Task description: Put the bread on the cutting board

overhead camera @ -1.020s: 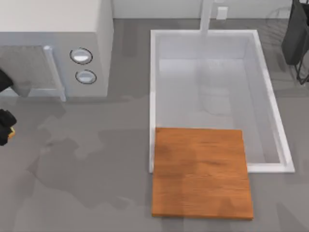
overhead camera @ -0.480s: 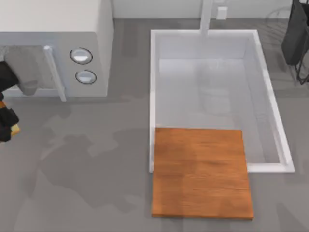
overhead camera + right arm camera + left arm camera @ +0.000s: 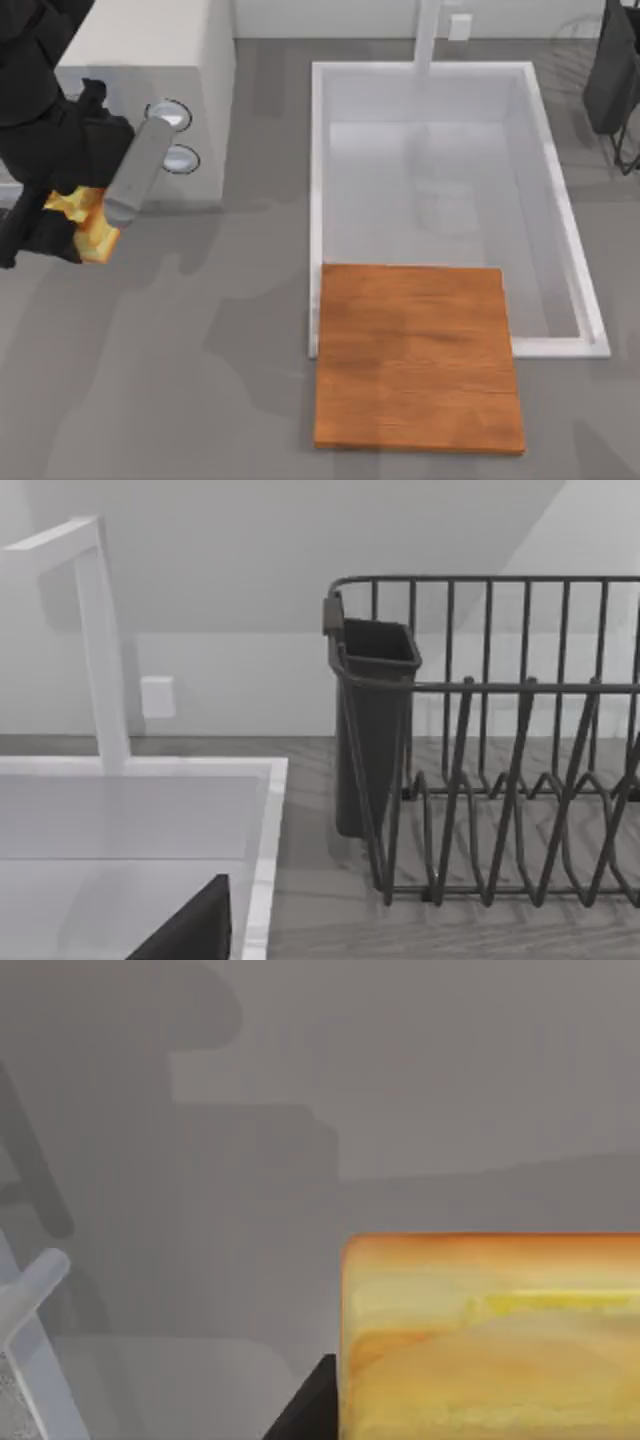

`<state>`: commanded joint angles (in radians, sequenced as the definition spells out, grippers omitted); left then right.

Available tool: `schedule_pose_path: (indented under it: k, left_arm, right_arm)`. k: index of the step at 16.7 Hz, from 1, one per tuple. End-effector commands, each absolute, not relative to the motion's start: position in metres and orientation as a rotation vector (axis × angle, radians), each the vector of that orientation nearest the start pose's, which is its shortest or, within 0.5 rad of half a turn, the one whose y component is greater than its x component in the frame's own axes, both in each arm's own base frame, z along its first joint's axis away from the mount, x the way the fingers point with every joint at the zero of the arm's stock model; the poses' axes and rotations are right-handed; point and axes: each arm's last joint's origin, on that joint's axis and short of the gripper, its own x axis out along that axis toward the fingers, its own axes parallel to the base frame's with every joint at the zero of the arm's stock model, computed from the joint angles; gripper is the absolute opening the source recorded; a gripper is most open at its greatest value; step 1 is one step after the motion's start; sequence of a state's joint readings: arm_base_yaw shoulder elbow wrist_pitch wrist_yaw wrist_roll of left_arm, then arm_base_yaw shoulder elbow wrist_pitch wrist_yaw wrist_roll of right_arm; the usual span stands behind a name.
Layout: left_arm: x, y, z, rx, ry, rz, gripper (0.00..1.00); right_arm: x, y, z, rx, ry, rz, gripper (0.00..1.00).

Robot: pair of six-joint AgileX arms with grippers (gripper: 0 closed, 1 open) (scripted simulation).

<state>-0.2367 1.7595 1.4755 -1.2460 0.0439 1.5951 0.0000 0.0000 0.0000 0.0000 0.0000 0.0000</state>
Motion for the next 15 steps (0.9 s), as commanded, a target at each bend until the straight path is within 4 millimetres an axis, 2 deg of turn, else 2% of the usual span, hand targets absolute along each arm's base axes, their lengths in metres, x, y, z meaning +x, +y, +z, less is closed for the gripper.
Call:
schedule_pose_path:
  k: [3, 5, 9, 12, 15]
  left_arm:
    - [0.324, -0.116, 0.248, 1.684, 0.715, -1.765, 0.00]
    - [0.323, -0.145, 0.241, 1.863, 0.456, -2.023, 0.00]
    - [0.316, -0.201, 0.223, 2.112, -0.226, -2.476, 0.00]
    - [0.308, -0.241, 0.210, 2.197, -0.808, -2.674, 0.00]
    - [0.300, -0.279, 0.199, 2.242, -1.352, -2.730, 0.00]
  right_arm:
    - [0.106, -0.001, 0.160, 0.000, 0.000, 0.000, 1.00]
    - [0.106, -0.001, 0.160, 0.000, 0.000, 0.000, 1.00]
    - [0.106, -0.001, 0.160, 0.000, 0.000, 0.000, 1.00]
    - [0.106, -0.001, 0.160, 0.000, 0.000, 0.000, 1.00]
    - [0.106, -0.001, 0.160, 0.000, 0.000, 0.000, 1.00]
